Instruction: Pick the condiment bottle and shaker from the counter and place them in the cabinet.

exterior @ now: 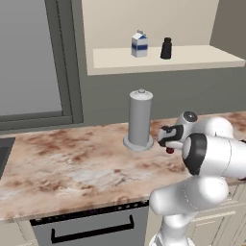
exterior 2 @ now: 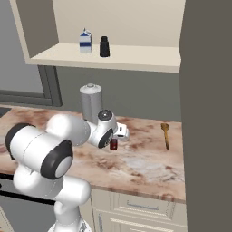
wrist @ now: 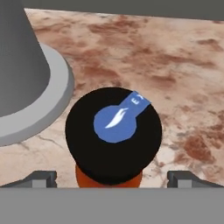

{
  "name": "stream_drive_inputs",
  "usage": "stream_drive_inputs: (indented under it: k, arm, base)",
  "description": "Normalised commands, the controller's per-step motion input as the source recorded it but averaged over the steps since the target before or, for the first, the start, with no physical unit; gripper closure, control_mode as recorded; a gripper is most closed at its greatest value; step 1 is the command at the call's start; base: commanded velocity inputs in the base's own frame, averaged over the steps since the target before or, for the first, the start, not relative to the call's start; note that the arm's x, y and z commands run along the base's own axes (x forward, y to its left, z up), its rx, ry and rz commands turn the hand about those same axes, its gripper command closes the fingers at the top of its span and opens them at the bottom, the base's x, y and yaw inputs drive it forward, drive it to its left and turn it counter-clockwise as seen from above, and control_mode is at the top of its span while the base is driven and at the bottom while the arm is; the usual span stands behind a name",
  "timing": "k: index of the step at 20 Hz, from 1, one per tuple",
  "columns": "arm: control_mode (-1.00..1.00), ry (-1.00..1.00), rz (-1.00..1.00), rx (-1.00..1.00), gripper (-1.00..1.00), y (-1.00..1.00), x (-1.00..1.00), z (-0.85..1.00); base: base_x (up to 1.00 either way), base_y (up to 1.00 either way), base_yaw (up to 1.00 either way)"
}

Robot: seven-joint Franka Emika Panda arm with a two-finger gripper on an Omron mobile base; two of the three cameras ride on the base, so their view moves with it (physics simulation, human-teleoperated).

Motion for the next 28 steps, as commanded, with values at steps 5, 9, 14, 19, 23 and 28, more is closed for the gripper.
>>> stream_drive_inputs:
  k: [5, 9, 14, 19, 23, 28]
  arm:
    - [-1.00, 0.00, 0.00, 0.00, -1.00, 0.00, 0.11, -0.07]
    - [-1.00, 0.00, 0.00, 0.00, 1.00, 0.00, 0.13, -0.09]
    - [-1.00, 0.00, 0.00, 0.00, 1.00, 0.00, 0.04, -0.07]
    - [-1.00, 0.00, 0.00, 0.00, 1.00, 0.00, 0.00, 0.02]
    - [-1.00, -0.04, 0.01, 0.01, 1.00, 0.02, -0.05, 0.55]
    - [-1.00, -0.06, 0.03, 0.00, 1.00, 0.10, -0.08, 1.00]
  base:
    - [0.00, 0.00, 0.00]
    - [0.00, 0.00, 0.00]
    - [0.00, 0.00, 0.00]
    - [0.00, 0.00, 0.00]
    - [0.00, 0.00, 0.00]
    - [0.00, 0.00, 0.00]
